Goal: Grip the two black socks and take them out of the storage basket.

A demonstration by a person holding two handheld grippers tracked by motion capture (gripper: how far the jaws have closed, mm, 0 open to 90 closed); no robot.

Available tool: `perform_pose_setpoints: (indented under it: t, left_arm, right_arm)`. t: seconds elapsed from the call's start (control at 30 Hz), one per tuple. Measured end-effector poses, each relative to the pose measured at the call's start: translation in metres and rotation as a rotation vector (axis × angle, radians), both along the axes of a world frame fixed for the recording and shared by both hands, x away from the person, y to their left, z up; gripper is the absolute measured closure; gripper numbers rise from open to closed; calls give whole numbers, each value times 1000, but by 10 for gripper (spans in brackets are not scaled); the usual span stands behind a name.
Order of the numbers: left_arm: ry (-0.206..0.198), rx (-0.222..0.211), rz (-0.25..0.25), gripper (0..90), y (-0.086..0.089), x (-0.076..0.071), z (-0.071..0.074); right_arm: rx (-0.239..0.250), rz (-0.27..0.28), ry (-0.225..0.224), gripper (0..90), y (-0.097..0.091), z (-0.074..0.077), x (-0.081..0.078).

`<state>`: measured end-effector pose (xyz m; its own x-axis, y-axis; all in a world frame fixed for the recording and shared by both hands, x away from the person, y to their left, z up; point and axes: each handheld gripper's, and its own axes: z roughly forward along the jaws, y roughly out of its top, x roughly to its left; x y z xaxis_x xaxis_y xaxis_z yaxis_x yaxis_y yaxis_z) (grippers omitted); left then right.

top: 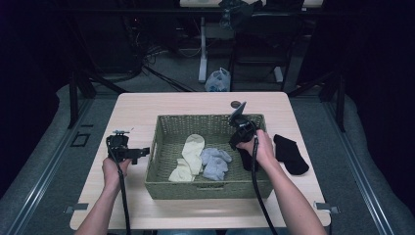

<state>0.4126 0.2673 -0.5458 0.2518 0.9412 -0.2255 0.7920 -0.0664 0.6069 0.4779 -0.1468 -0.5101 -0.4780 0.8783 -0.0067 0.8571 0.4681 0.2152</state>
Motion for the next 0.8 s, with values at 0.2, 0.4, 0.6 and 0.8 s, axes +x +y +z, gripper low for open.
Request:
perform_pose_setpoints:
  t: [0.2,0.4,0.6,0.8]
  left_arm:
    - [-2,0,-3,10,0,0,0]
    - [-4,-3,0,10,-1,0,0]
    - [-7,-3,4,10,-1,0,0]
    - [-6,2,-6,10,-2,1,1]
  right_arm:
    - [-46,-19,11,629,1,-8,4]
    - [-39,-22,14,805,0,-5,3]
    - [0,4,6,809,-8,18,-4]
    - [52,22,-11,809,-15,44,-13]
